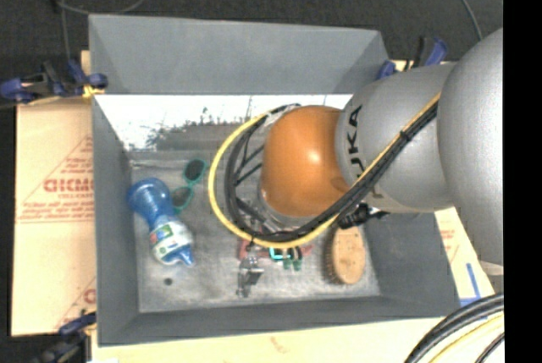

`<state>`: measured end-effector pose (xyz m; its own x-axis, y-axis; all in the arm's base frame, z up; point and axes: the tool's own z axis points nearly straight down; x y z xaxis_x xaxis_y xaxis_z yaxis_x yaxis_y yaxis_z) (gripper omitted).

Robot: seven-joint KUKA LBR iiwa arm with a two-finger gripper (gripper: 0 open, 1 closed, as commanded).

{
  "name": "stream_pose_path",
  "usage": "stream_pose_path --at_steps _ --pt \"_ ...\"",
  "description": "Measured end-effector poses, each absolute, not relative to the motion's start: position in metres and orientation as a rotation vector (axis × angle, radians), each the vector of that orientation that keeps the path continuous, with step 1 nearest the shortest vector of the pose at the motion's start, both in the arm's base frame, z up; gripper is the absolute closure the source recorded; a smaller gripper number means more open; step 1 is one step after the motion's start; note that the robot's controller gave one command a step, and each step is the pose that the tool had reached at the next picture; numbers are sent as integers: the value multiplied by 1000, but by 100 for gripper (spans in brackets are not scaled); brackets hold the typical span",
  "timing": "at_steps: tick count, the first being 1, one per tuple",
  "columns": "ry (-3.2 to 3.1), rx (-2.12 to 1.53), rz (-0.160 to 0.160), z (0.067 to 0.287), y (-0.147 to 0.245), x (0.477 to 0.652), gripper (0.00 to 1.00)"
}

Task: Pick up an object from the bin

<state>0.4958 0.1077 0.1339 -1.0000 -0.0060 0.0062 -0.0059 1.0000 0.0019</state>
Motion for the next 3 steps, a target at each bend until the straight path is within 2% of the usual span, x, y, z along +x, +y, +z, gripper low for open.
stream_pose_path --at_steps 1,2,3 --pt "-3143 3 -5 138 107 498 0" --pt "-3140 185 2 123 47 543 0" --pt "-3140 133 -2 107 23 546 0"
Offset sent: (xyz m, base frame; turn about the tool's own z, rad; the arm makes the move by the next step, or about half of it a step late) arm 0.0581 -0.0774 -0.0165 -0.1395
